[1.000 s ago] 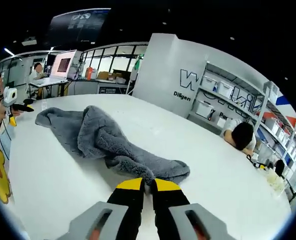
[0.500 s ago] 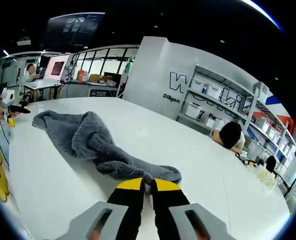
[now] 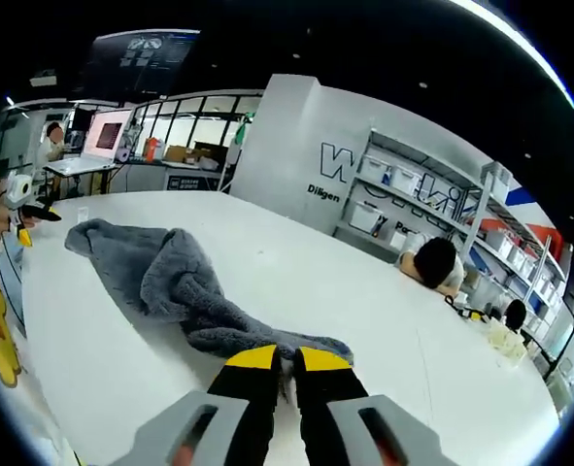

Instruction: Fold the towel on the table until its edges align and the towel forms a compact rectangular stack.

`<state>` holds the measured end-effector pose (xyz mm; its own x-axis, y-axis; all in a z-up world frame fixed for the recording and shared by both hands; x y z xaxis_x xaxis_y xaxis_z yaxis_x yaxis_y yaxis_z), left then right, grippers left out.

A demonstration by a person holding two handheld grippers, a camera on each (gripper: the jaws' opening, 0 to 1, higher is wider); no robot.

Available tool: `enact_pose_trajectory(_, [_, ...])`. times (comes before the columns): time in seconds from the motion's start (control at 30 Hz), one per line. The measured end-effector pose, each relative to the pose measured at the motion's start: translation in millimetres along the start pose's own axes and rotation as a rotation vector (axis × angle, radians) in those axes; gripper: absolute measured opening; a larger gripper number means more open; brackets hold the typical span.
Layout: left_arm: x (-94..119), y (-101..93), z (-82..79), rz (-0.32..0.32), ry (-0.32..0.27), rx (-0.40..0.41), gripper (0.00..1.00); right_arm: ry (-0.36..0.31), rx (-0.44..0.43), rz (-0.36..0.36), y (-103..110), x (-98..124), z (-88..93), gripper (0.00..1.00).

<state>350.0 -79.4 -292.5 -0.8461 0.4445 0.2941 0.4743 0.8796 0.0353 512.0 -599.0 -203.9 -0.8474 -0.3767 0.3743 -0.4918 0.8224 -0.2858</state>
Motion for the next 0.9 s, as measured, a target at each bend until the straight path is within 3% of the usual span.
enact_pose_trajectory(0.2, [-0.6,-0.7,-0.7,0.003,0.001,-0.004,0.97,0.135,0.031,-0.027,11.5,4.2,35.4,0.07])
enact_pose_trajectory(0.4, [-1.3,-1.3,0.3,0.005,0.001,-0.002,0.97,0.247,-0.002,-0.093,27.5,11.3,68.8,0.07])
enact_pose_trajectory(0.57, [-2.8,-3.1,0.2,0.012,0.000,-0.002,0.97,0.281,-0.024,-0.119,36.4,13.6,86.8,0.07])
enact_pose_trajectory(0.9, [-2.2,-4.3,1.1,0.015,0.001,-0.005,0.97,0.297,-0.064,-0.135,42.1,19.7,103.9,0.05])
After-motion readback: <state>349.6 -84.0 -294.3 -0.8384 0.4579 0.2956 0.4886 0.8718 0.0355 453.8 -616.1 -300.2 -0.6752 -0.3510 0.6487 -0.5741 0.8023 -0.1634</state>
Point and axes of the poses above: the point that each gripper's makers call its tool centre point, and the gripper's own axes: x roughly backward along the fingers, y roughly to its left, z roughly out of its underside, the point moved 2 cm from there along x, roughly backward along the fingers, and after that the axes turned 2 degrees about -x, right-handed, at the moved point
